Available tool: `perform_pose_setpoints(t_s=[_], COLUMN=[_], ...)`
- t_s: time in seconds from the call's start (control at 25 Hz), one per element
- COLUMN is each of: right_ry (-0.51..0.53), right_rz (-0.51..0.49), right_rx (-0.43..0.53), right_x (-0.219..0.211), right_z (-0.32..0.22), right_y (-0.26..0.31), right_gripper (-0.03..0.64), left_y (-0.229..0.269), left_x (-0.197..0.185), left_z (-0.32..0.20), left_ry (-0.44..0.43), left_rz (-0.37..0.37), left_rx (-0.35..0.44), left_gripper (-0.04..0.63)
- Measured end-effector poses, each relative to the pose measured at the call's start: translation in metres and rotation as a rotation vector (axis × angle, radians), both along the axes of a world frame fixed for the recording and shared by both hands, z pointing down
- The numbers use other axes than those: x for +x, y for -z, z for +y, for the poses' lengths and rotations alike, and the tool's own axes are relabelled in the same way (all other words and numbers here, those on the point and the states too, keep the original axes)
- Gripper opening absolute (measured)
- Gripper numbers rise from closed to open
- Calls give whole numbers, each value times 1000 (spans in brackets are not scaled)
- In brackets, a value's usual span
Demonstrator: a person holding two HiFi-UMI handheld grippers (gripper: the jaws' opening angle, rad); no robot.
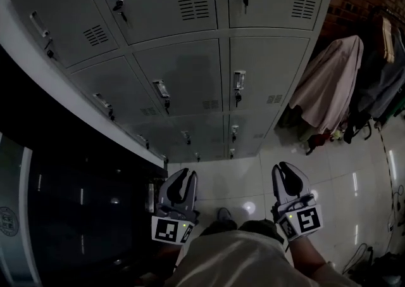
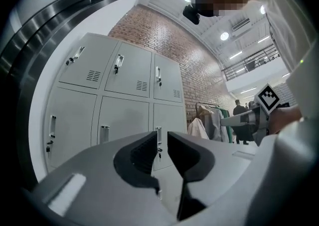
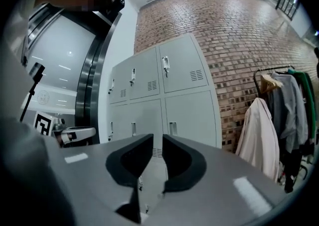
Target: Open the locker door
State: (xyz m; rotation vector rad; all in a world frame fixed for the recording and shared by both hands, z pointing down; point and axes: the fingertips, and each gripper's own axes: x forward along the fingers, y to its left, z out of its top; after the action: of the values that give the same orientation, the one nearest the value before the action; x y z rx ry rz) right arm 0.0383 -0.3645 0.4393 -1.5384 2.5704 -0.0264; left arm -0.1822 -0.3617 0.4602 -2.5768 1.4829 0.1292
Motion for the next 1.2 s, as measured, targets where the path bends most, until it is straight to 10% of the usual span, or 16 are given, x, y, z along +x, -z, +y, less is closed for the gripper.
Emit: perform_pose_setpoints(t_s=[0.08,0.24,0.32,0.64,0.8,1.2], right_ry=[23,77,105,145,170,161], right_rz=[73,137,118,148,149,170], right_rx=[-103,-192,-151,-260,-340,-389], right_x=[-9,-28,-39,-79,-103,-135], right_z=[-17,-72,-113,-257,-306,-370], right_y=[-34,-127,-187,-405,-508,-627], right_gripper=[103,188,203,313,373,393], left_y=[-20,-24,-44,-170,-251,-361], left_x=[3,7,4,7,1,-17], left_z=[-12,-44,-60,-103,-104,-102], left_ry=[-8,21,65,95,81,100], left_rz=[-37,62,70,1,-111,-76], left_rx=[-56,71,56,-157,-268,-276], left_gripper=[81,42,245,421,457,456])
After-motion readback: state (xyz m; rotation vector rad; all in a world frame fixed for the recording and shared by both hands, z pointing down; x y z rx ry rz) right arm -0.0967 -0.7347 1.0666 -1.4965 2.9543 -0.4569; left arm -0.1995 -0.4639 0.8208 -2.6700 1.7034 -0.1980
